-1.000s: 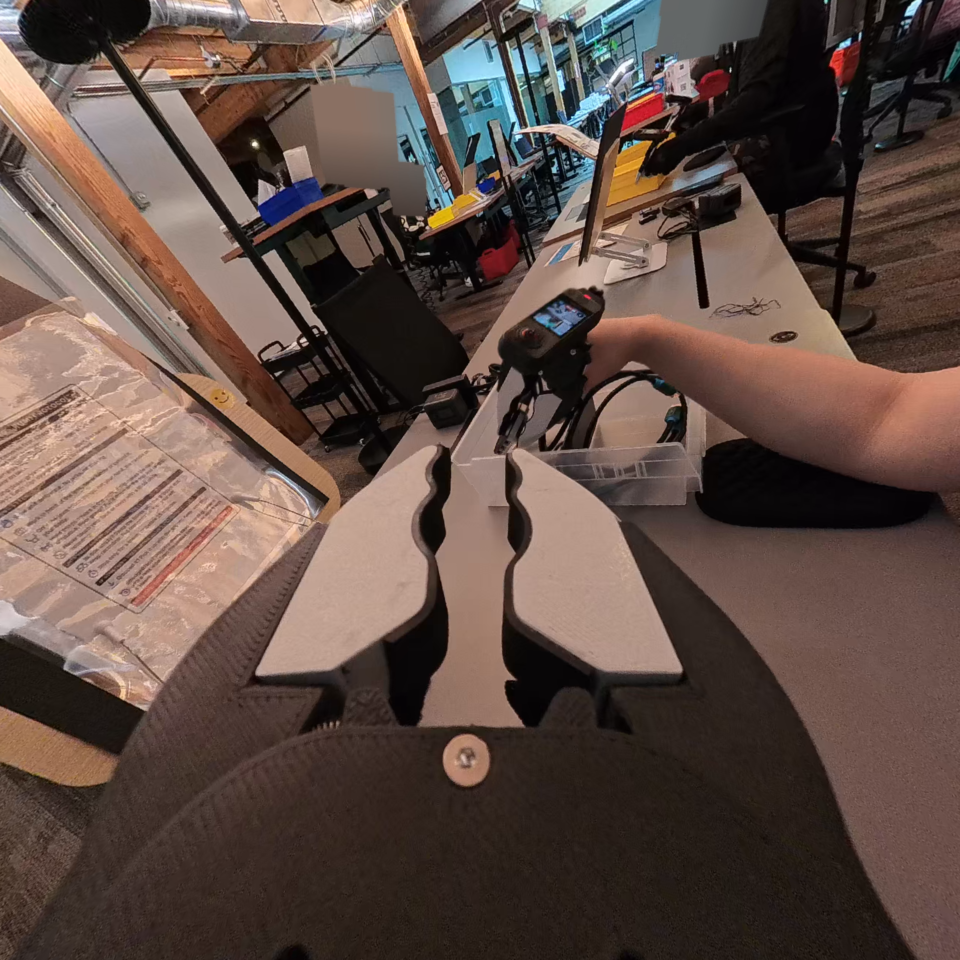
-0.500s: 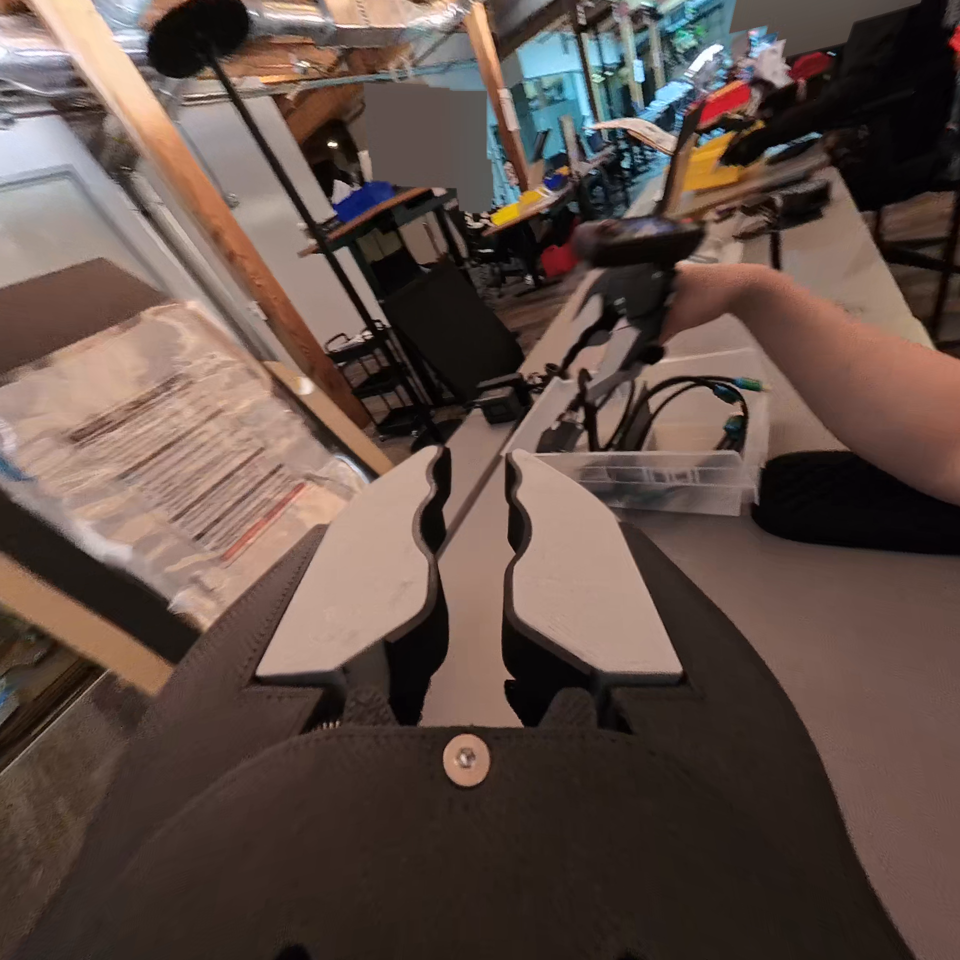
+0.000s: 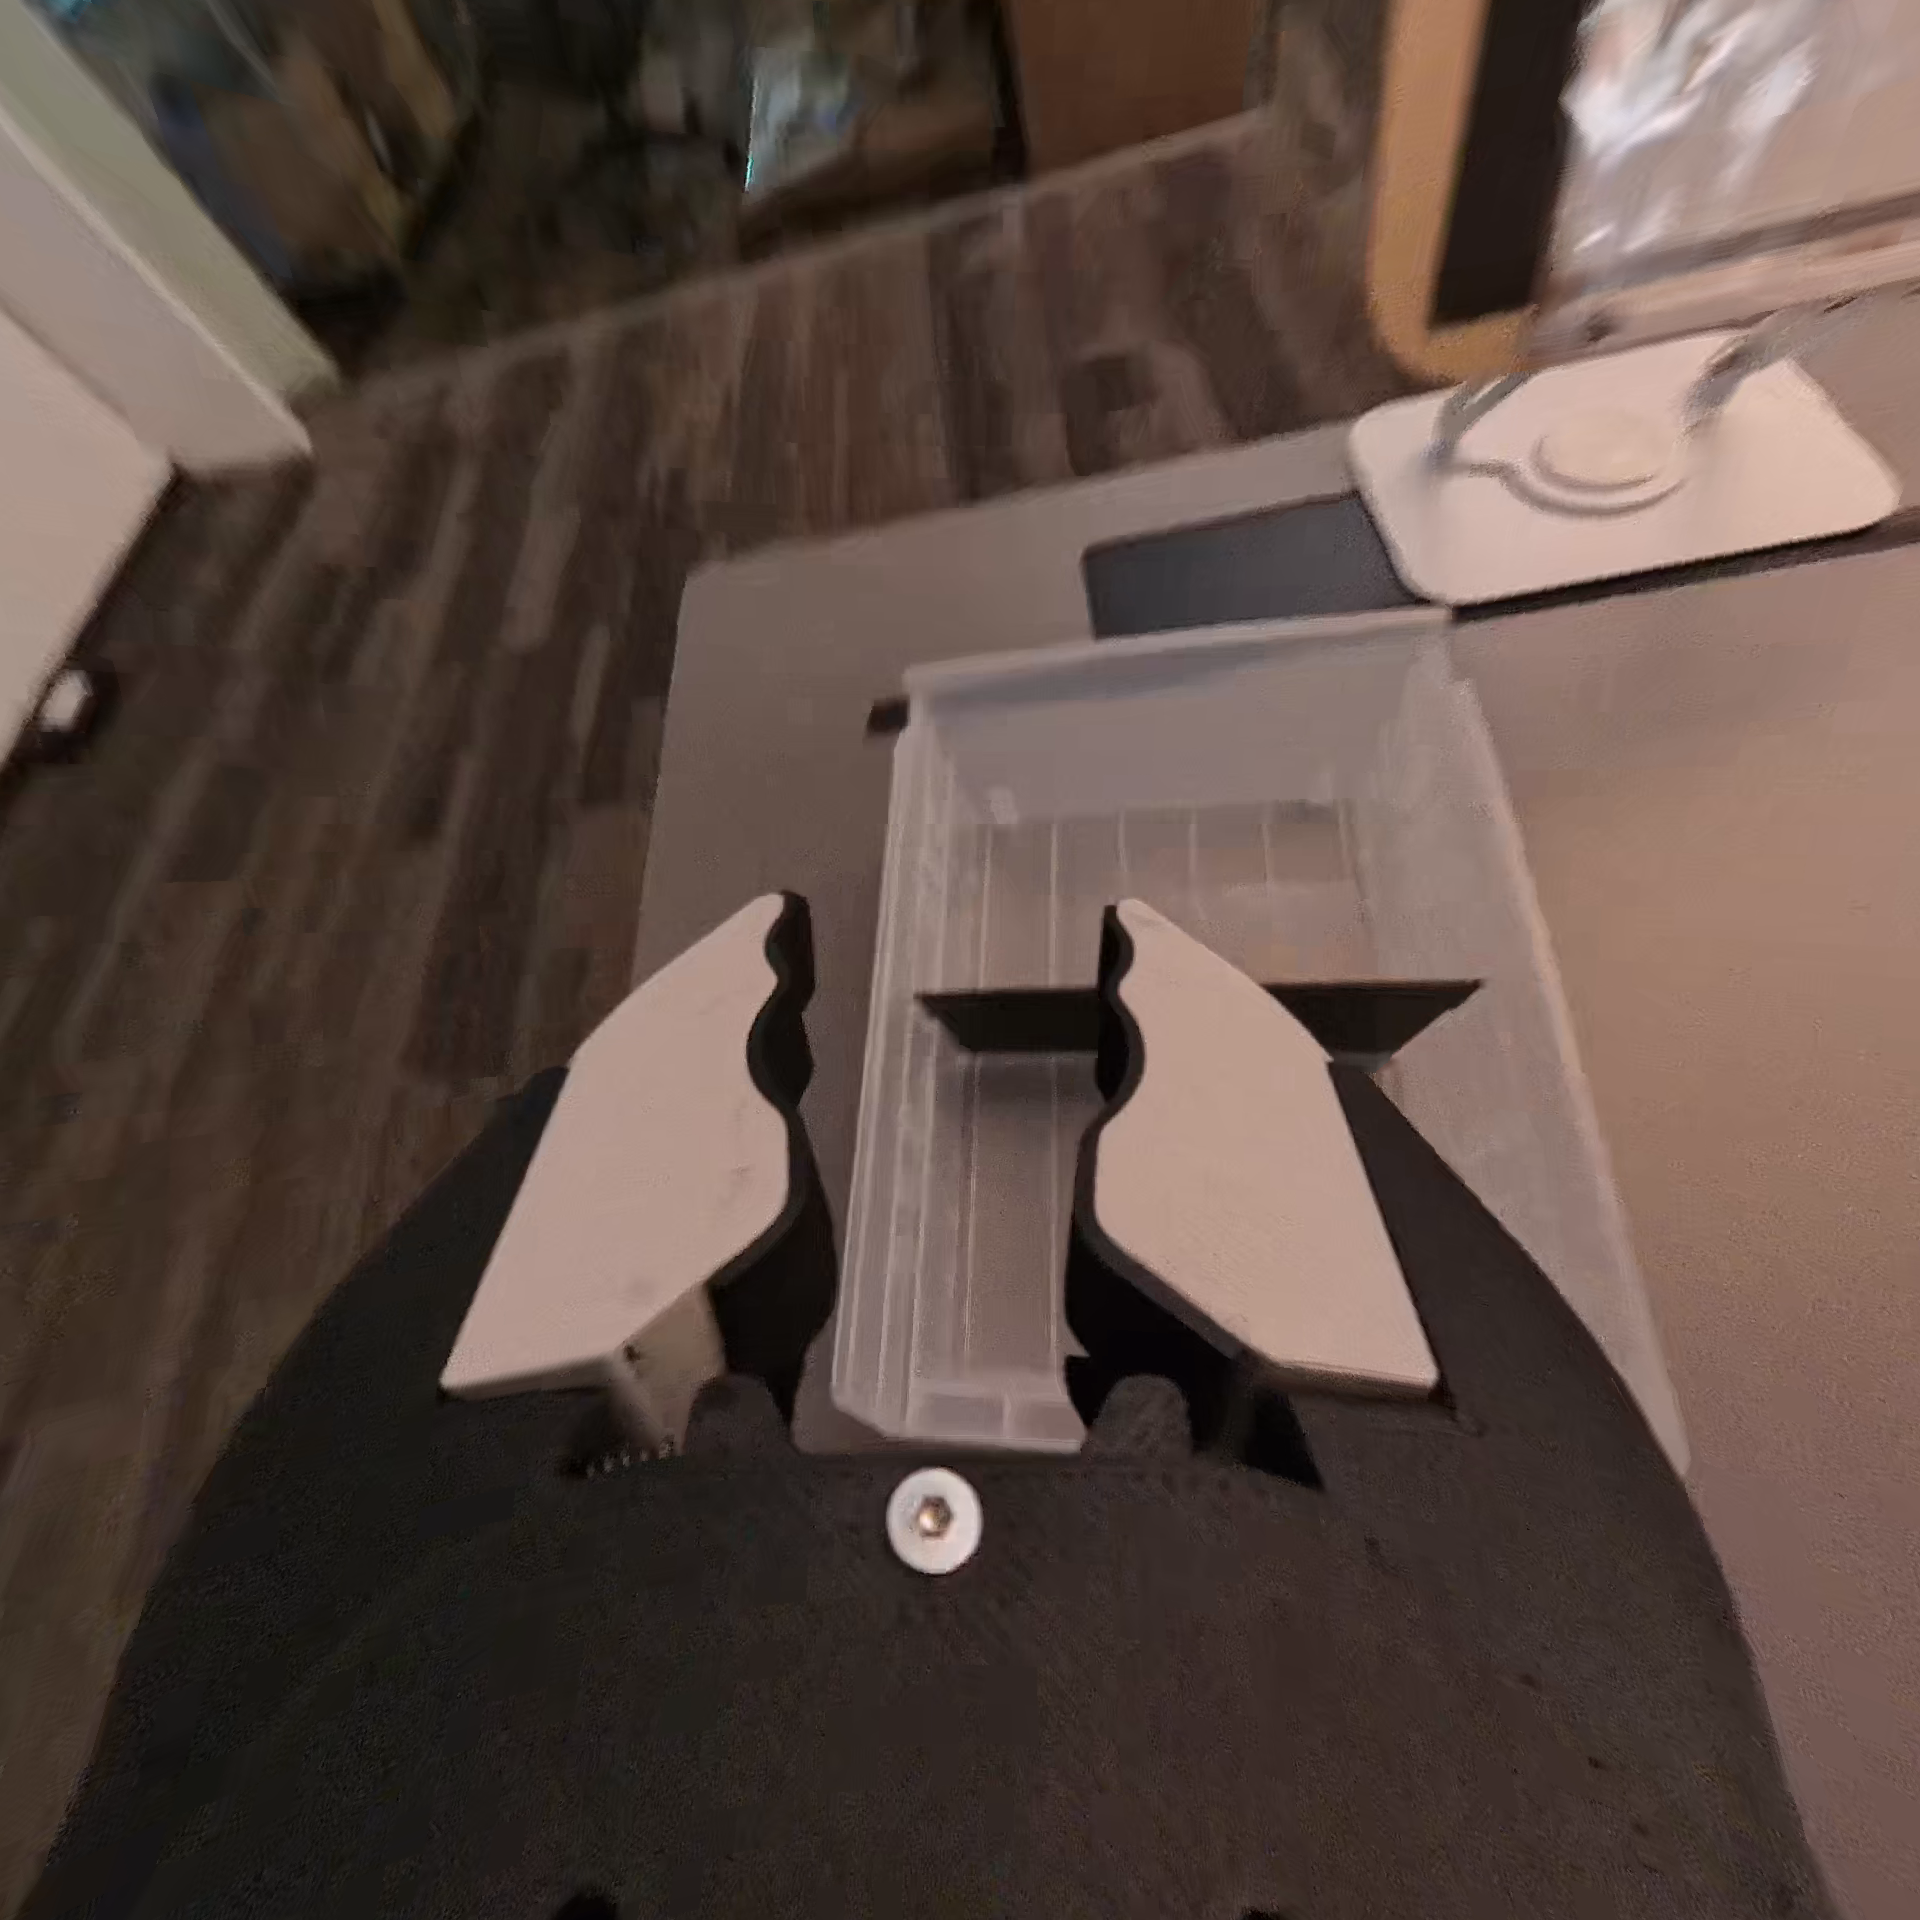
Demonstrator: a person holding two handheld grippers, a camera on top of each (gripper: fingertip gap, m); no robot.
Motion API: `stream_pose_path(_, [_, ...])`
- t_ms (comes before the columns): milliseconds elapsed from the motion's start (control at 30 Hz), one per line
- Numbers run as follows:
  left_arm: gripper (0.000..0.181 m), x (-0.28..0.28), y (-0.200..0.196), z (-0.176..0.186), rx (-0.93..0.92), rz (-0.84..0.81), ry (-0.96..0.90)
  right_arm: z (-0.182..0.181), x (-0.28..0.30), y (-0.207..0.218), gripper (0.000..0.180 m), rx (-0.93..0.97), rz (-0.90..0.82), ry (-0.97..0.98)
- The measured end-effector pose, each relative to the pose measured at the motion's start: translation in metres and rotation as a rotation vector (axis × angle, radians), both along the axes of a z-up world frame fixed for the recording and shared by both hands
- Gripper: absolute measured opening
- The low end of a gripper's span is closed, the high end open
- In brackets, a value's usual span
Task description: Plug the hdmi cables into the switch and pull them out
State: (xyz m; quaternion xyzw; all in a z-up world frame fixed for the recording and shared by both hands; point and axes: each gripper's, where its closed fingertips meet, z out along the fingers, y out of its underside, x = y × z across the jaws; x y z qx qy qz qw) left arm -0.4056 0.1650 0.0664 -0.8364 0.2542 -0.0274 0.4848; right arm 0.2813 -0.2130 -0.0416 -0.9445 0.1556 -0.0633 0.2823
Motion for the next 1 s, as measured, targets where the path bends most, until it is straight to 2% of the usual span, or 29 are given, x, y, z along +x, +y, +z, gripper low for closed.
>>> stream_pose_path(33, [0.056, -0.010, 0.004, -0.012, -0.056, 0.031, 0.000, -0.005, 0.001, -0.003, 0.041, -0.029, -0.006, 0.003])
stream_pose_path(133, [0.073, -0.026, 0.011, -0.045, -0.227, 0.073, -0.054, -0.025, 0.000, -0.009, 0.042, -0.126, -0.019, 0.041])
stream_pose_path(233, [0.073, -0.029, 0.015, -0.072, -0.376, 0.081, -0.106, -0.042, -0.006, -0.002, 0.037, -0.152, 0.001, 0.135])
stream_pose_path(367, [0.073, -0.040, 0.021, -0.106, -0.493, 0.132, -0.042, -0.062, -0.007, 0.004, 0.031, -0.185, 0.003, 0.226])
stream_pose_path(467, [0.072, -0.049, 0.020, -0.130, -0.592, 0.172, -0.027, -0.069, -0.016, 0.014, 0.014, -0.174, 0.007, 0.341])
stream_pose_path(567, [0.069, -0.056, 0.019, -0.146, -0.663, 0.195, -0.038, -0.076, -0.017, 0.016, 0.008, -0.238, 0.029, 0.318])
stream_pose_path(700, [0.056, -0.055, 0.014, -0.163, -0.749, 0.175, -0.061, -0.081, -0.015, 0.016, 0.007, -0.361, 0.024, 0.237])
stream_pose_path(800, [0.025, -0.043, 0.002, -0.175, -0.857, 0.120, -0.079, -0.081, -0.020, 0.019, 0.006, -0.404, 0.032, 0.220])
stream_pose_path(867, [0.024, -0.043, -0.004, -0.184, -0.900, 0.108, -0.010, -0.081, -0.031, 0.024, 0.007, -0.409, 0.077, 0.238])
stream_pose_path(1000, [0.006, -0.029, -0.023, -0.189, -0.966, 0.011, 0.105, -0.081, -0.051, 0.035, 0.008, -0.473, 0.105, 0.254])
